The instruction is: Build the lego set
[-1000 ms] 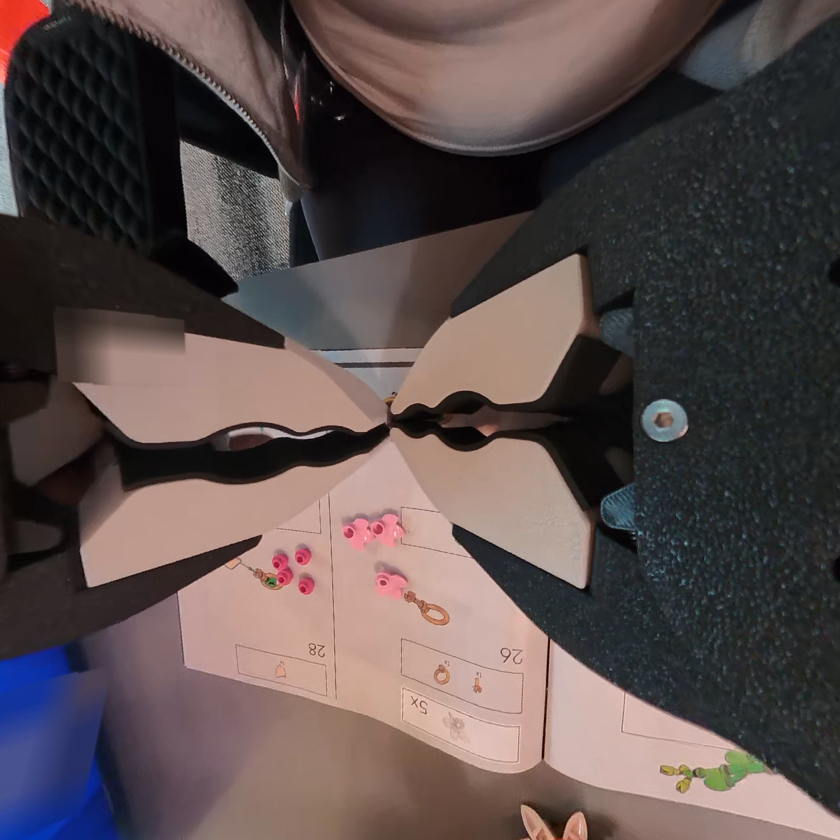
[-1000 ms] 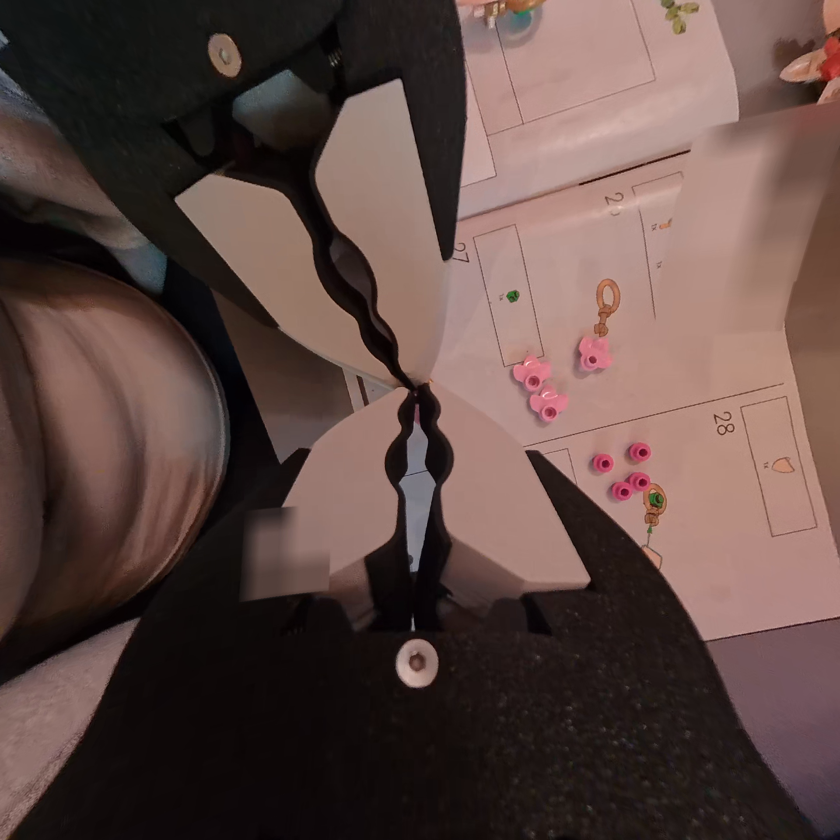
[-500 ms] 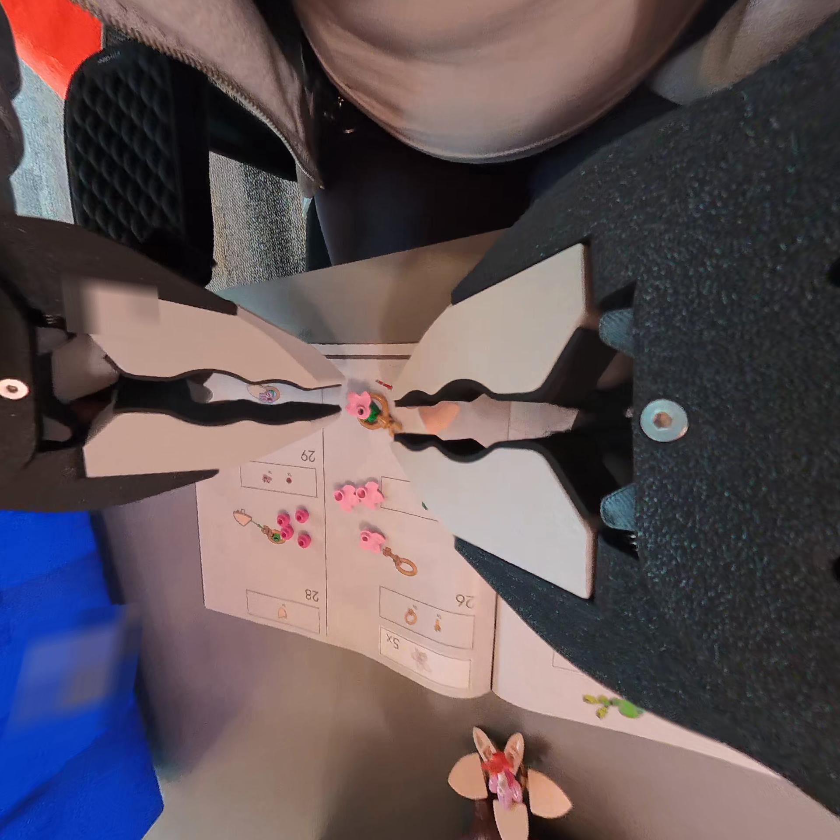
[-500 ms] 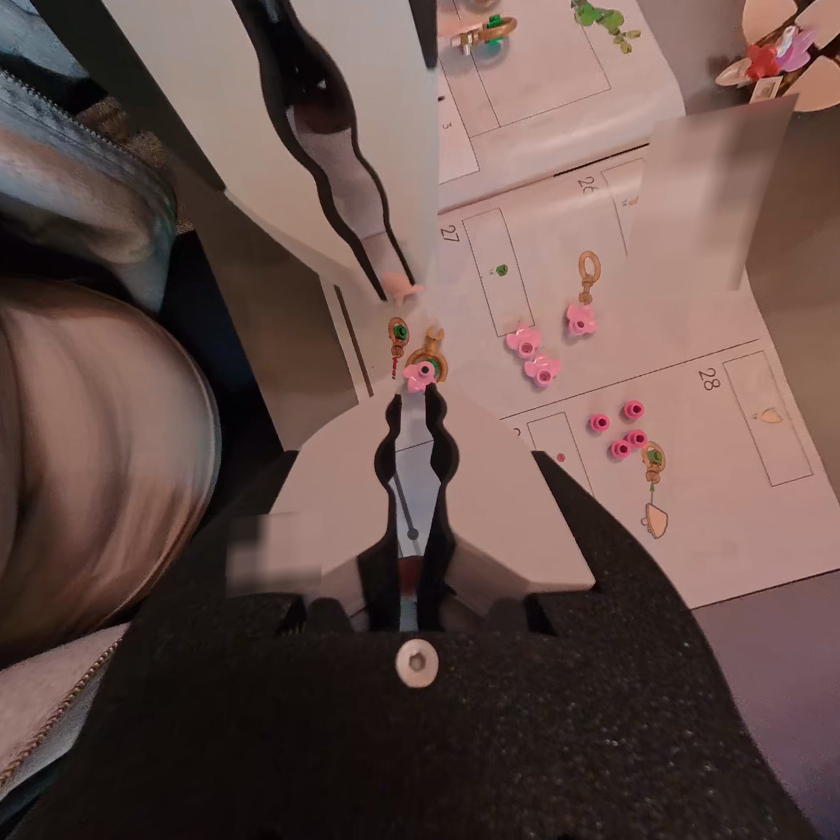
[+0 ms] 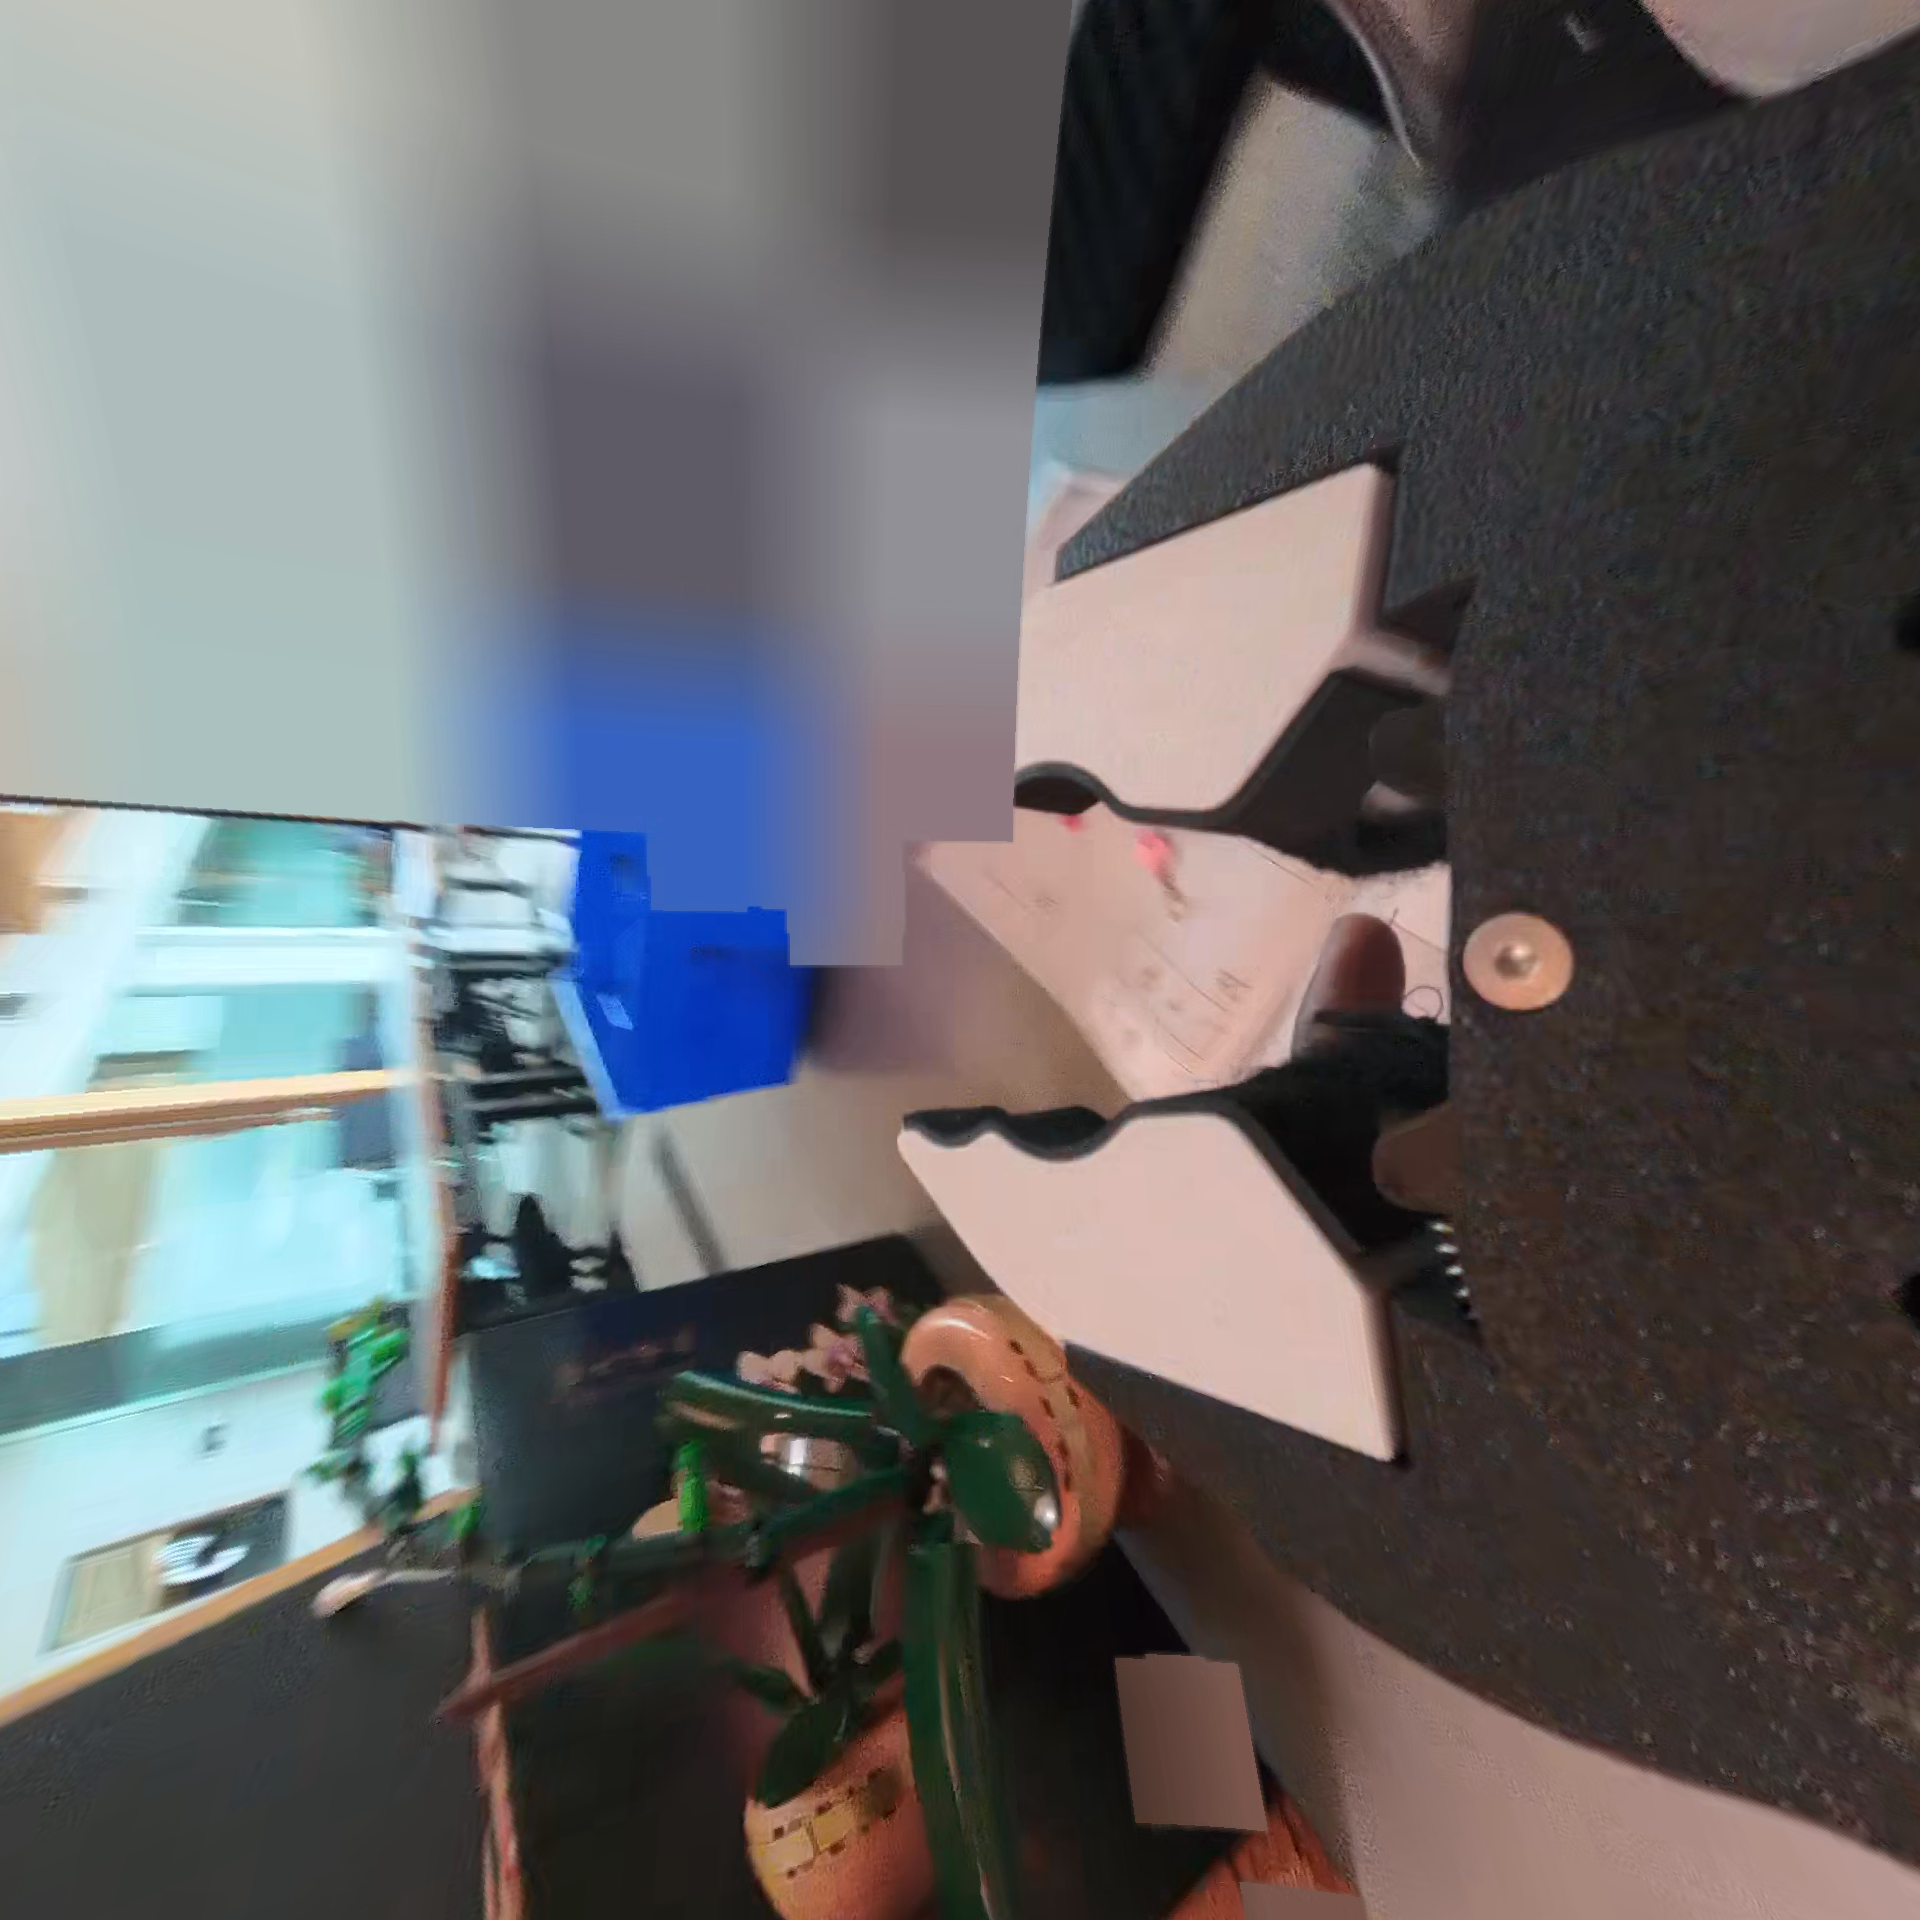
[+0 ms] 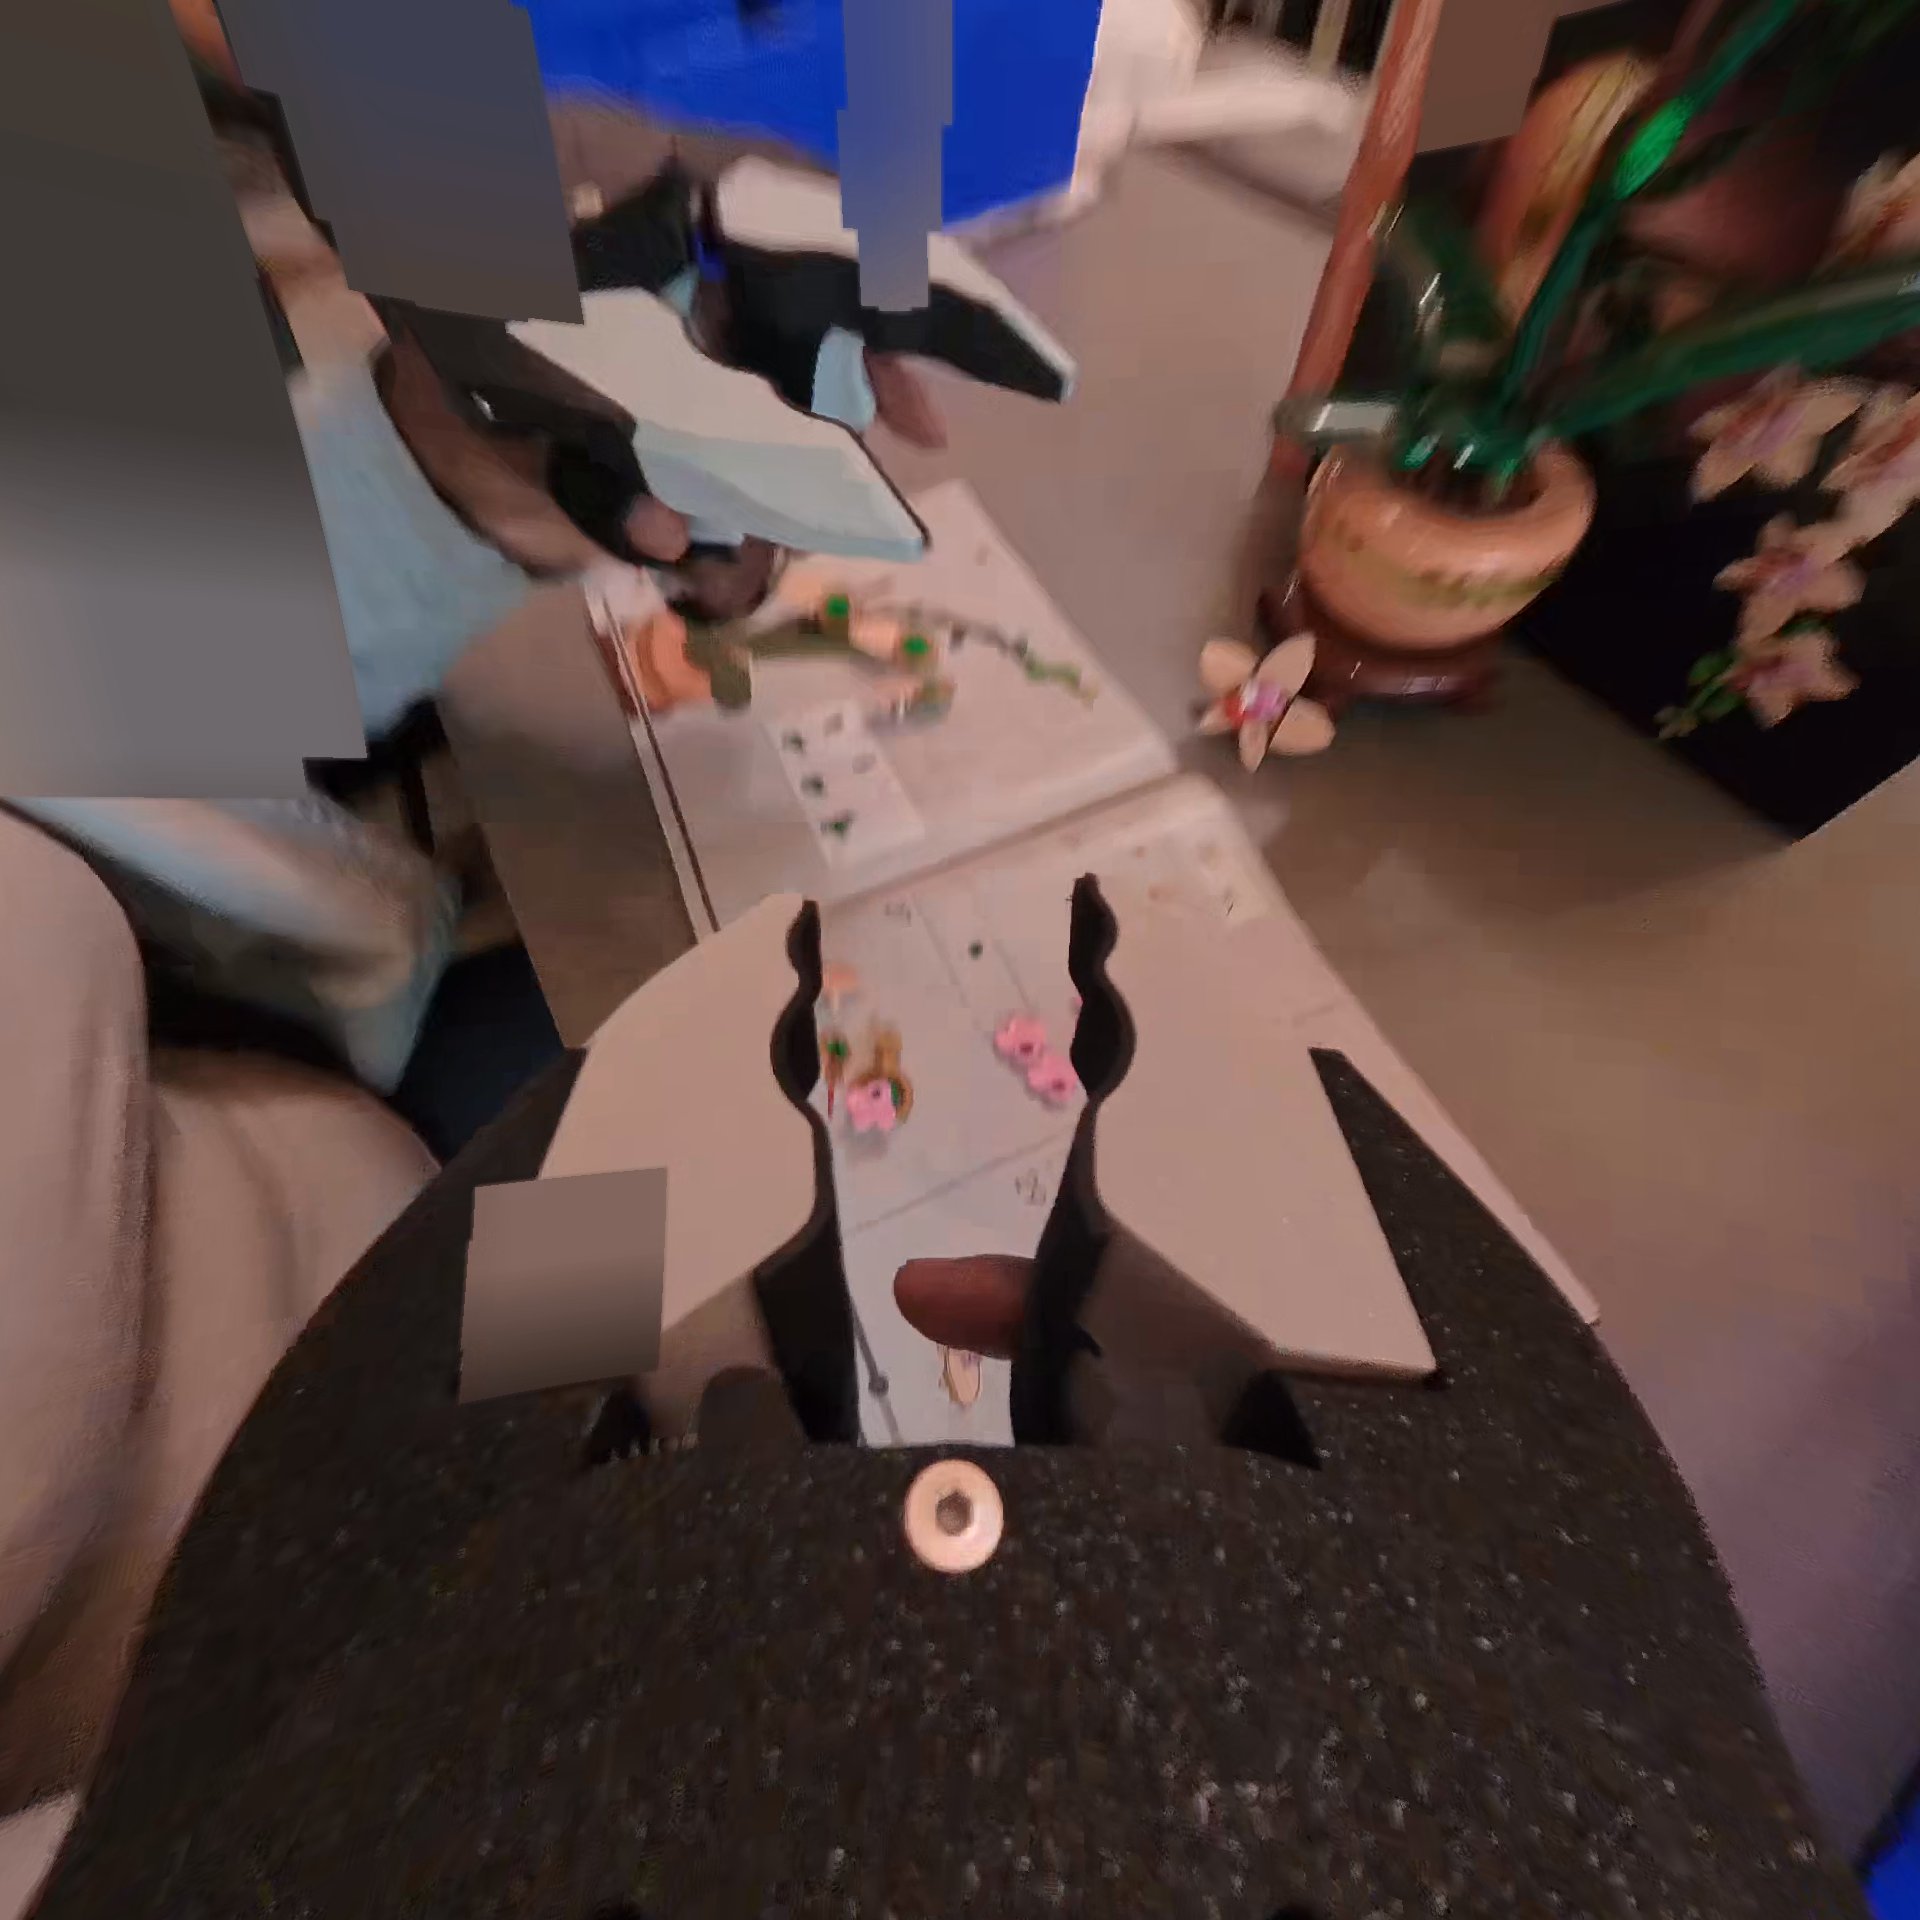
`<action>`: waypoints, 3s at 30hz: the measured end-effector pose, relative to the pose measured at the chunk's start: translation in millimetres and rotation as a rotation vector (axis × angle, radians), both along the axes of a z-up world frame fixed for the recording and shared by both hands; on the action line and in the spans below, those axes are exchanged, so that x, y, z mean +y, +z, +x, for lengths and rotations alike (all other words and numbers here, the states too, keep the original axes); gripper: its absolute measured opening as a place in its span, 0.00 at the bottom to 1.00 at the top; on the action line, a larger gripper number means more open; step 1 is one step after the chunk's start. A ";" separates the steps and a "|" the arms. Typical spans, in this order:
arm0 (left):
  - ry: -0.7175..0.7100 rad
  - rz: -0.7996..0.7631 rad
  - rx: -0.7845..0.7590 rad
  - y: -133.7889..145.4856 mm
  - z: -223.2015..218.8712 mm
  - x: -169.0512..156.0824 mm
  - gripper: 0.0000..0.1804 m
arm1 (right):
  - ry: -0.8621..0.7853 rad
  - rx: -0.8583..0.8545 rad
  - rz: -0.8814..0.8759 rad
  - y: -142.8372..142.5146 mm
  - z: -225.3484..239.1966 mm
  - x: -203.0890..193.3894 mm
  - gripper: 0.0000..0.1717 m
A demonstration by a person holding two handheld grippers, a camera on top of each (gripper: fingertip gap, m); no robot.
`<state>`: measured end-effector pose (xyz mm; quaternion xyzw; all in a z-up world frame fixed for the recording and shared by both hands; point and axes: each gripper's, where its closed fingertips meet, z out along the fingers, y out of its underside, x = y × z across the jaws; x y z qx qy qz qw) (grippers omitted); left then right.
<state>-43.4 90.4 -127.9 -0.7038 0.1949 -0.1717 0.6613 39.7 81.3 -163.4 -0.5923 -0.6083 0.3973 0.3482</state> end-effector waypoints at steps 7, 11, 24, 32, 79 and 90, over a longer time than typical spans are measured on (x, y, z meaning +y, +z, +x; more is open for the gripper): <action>-0.074 0.067 -0.187 31.5 -6.9 -17.8 0.32 | -0.021 0.145 -0.027 35.2 4.7 3.3 0.26; 0.017 -0.147 -0.171 -9.9 -12.6 -1.2 0.34 | -0.083 0.001 -0.076 4.5 5.3 12.1 0.26; -0.284 -0.313 0.183 -82.6 45.7 -46.9 0.15 | 0.033 -0.290 -0.091 -67.7 12.5 -18.9 0.17; -0.305 -0.317 0.392 -109.0 62.9 -49.6 0.10 | 0.016 -0.357 -0.026 -84.3 8.0 -25.5 0.04; 0.119 0.208 -0.307 17.8 -1.5 -59.7 0.63 | -0.056 0.323 0.010 -22.4 4.8 0.9 0.26; 0.173 0.102 -0.085 -13.2 24.1 -70.7 0.00 | -0.111 0.407 0.165 -11.6 10.2 -0.2 0.24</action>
